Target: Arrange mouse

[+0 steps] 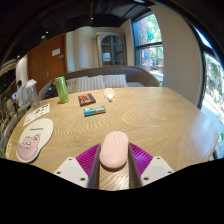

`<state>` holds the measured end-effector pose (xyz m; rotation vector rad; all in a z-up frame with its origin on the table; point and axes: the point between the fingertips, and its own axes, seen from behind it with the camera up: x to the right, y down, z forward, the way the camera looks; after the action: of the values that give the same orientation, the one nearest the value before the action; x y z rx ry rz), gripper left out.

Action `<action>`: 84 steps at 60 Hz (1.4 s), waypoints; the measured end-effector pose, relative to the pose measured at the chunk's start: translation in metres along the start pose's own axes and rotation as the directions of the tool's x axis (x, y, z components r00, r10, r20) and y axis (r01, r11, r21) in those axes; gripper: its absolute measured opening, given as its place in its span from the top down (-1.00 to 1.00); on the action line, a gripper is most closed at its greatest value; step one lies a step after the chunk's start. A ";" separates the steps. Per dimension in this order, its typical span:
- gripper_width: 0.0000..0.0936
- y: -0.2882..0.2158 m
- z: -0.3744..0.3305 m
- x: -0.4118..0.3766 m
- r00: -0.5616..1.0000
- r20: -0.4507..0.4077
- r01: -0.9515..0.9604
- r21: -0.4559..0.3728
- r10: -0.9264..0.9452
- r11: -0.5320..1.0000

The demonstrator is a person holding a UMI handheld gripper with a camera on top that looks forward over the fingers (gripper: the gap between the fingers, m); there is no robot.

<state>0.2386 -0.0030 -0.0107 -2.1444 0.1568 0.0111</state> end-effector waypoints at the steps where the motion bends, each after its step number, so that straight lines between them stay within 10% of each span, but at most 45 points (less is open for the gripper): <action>1: -0.08 0.001 0.000 0.001 1.000 -0.010 -0.008 0.000 0.008 1.000; 9: 0.16 0.000 -0.009 0.001 0.996 -0.086 -0.004 -0.021 0.002 1.000; 14: 0.18 -0.048 -0.036 -0.026 0.992 -0.117 0.057 0.122 -0.043 0.991; 24: 0.19 -0.098 -0.059 -0.178 0.996 0.039 0.070 0.190 -0.078 0.979; 47: 0.17 -0.001 0.034 -0.323 0.989 0.109 0.111 -0.062 -0.103 0.992; 58: -0.22 0.002 0.034 -0.323 0.976 0.114 0.195 -0.092 -0.184 0.977; 61: -0.83 0.001 0.028 -0.329 0.967 0.145 0.222 -0.079 -0.209 0.972; 84: -0.82 0.011 -0.098 -0.303 0.949 0.256 0.181 0.027 -0.182 0.983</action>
<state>-0.0689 -0.0585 0.0546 -2.1247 -0.1935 0.1822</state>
